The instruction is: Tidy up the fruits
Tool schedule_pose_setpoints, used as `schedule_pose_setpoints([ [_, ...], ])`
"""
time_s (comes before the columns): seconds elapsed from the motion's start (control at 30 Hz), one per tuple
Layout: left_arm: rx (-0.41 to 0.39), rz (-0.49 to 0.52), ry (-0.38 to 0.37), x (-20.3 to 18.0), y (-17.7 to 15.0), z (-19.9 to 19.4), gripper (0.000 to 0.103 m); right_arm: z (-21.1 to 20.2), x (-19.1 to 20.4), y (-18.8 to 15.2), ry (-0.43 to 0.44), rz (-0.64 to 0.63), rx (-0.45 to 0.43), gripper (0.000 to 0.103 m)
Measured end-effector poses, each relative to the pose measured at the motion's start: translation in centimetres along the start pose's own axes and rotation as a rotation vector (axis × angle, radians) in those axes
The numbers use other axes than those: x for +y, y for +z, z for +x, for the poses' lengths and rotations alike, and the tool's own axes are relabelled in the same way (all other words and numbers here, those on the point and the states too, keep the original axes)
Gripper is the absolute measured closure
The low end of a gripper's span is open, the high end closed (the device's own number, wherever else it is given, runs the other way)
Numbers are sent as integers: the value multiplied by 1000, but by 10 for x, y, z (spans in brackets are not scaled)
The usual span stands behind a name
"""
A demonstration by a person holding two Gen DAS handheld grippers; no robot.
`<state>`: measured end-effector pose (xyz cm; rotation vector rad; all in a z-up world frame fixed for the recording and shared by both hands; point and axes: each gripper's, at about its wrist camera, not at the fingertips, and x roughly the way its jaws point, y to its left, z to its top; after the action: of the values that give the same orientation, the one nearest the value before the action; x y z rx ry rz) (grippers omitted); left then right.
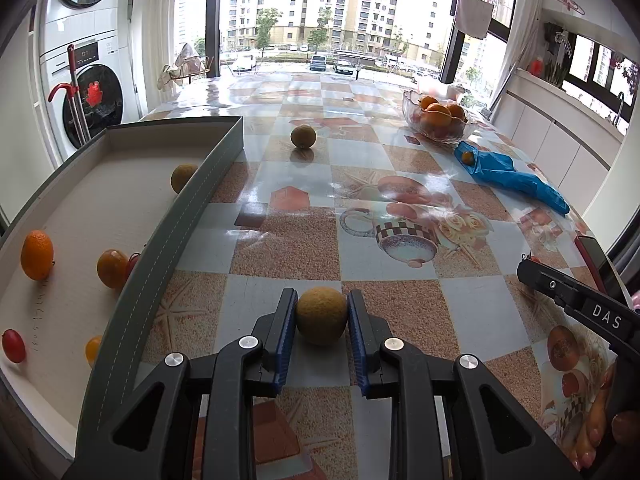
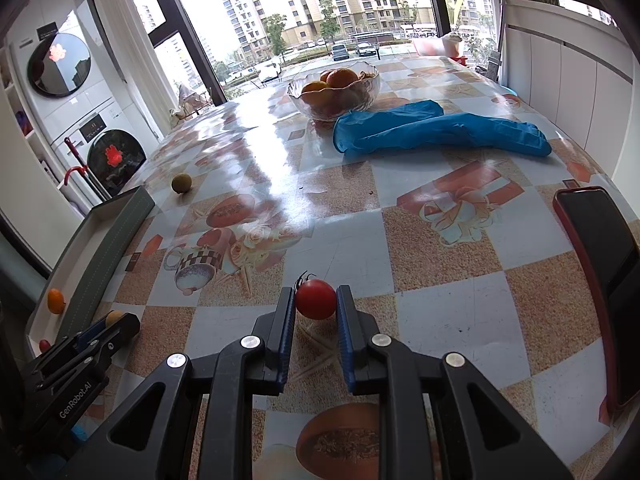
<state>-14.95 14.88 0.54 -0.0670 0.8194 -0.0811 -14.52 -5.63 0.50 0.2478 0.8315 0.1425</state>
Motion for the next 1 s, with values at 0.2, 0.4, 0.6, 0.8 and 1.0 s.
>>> schedule_pose_setpoints([
  [0.2,0,-2,-3,0,0,0,76,0,0,0,-2,-2,2,81],
  [0.4,26,-13,-27,5,1,-8,76,1,10,-1,-71,-75,38,81],
  [0.6,-66,-40,-69,23,11,-45,76,-4,29,-4,-73,-106,101,81],
  [0.8,-144,-88,-31,60,22,-69,76,-5,75,1,-38,-169,115,81],
  [1.0,-143,-165,52,113,22,-71,76,2,131,6,82,-192,157,81],
])
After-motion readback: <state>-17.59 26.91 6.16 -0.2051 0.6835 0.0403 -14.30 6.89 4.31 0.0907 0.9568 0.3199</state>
